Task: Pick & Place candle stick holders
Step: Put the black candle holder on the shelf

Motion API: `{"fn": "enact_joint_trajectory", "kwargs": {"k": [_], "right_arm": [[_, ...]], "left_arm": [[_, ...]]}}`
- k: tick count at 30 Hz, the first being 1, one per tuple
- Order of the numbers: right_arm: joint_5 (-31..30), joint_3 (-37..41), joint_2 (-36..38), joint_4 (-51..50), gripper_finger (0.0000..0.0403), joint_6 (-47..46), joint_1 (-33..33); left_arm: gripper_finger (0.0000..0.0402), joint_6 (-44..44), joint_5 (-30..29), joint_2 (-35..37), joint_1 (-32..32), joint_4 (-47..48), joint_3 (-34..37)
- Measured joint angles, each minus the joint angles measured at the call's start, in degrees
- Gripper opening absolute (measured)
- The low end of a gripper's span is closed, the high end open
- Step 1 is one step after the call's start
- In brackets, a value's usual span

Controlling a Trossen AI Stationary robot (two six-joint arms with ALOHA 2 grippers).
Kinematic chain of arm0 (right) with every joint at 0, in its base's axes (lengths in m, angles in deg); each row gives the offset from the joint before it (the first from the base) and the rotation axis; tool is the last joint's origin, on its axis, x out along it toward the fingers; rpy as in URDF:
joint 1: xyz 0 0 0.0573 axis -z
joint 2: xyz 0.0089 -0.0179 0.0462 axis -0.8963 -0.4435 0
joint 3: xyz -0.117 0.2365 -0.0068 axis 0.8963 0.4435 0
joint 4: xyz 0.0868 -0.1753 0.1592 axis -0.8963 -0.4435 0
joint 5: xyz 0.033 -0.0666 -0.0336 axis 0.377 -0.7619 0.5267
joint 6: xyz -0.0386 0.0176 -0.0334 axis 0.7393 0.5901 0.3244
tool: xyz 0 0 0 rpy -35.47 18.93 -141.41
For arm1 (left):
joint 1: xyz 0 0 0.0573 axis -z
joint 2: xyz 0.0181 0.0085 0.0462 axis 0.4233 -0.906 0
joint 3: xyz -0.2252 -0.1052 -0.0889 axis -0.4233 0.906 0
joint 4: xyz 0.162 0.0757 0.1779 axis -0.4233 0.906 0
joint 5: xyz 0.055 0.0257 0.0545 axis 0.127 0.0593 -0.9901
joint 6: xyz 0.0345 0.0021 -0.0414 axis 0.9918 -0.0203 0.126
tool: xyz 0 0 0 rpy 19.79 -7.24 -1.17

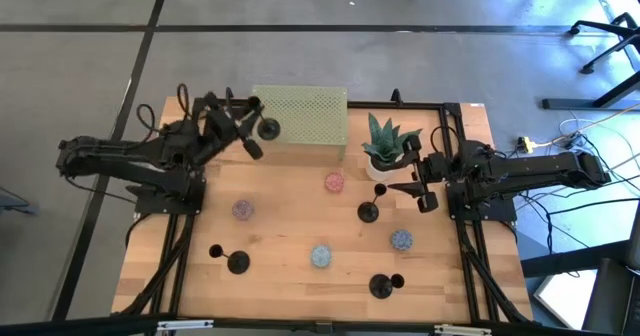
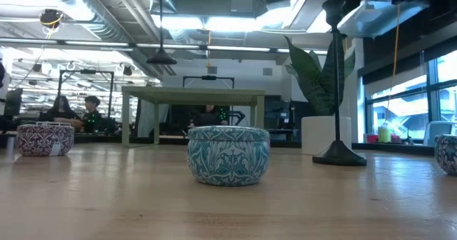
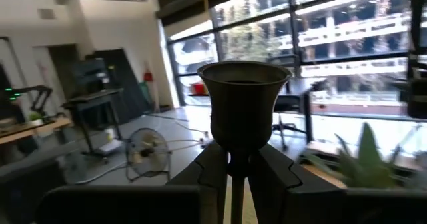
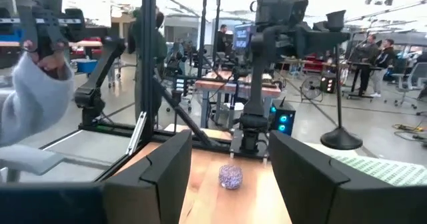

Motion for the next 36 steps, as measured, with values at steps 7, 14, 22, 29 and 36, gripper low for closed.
{"fn": "enact_joint_trajectory", "kwargs": {"k": [7,14,22,29,36], "right_arm": [[-10.1,0.0,0.0,1.9,0.0204,0.0,0.0],[-18.5,0.0,0.0,2.7,0.0204,0.0,0.0],[-18.9,0.0,0.0,2.7,0.0204,0.2,0.0],[-18.9,0.0,0.0,2.5,0.0204,-0.9,0.0],[-18.9,0.0,0.0,2.5,0.0204,-0.9,0.0]], "left_arm": [[0.0042,-5.2,9.8,0.5,-16.0,0.1,0.0],[0.0042,-10.9,21.2,-3.8,-30.3,0.0,0.0],[0.0043,-12.3,24.2,-9.4,-38.5,-1.7,0.0],[0.0041,-13.6,25.6,-13.4,-40.6,-8.3,0.0],[0.0048,-14.2,25.6,-16.6,-42.0,-8.8,0.0]]}}
